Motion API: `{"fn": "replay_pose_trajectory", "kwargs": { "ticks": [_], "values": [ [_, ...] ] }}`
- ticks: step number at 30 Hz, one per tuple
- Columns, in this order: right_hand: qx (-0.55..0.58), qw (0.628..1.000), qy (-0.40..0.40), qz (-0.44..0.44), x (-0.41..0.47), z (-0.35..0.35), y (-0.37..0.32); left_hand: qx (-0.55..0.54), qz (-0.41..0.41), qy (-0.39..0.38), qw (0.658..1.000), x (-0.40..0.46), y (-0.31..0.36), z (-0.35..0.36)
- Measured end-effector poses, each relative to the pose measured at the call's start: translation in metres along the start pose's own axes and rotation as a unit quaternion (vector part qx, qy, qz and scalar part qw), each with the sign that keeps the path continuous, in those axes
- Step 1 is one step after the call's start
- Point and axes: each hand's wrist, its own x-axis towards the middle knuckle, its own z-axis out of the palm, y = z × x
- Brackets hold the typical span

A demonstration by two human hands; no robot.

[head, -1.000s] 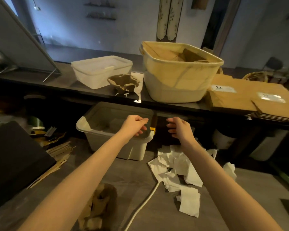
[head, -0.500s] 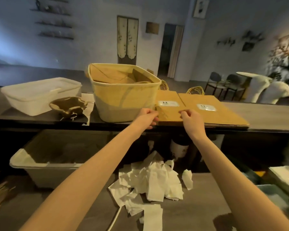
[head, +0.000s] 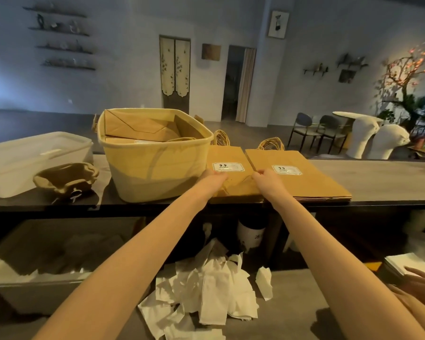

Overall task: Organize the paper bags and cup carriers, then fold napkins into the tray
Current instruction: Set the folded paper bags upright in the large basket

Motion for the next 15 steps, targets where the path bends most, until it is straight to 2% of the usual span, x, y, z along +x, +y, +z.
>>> {"fn": "replay_pose_trajectory", "kwargs": {
  "ticks": [6,11,15],
  "values": [
    [0.087,0.996,0.005,0.012,-0.001,-0.004,-0.003,-0.056,0.0,-0.006,0.998,0.0,0.002,0.001],
    [0.143,0.986,0.081,-0.009,-0.001,-0.011,-0.004,-0.088,0.025,0.008,0.996,0.002,0.004,0.002],
    [0.203,0.969,0.139,-0.028,-0.009,-0.012,-0.001,-0.236,0.001,0.035,0.971,0.006,0.009,0.001]
  ]
}}
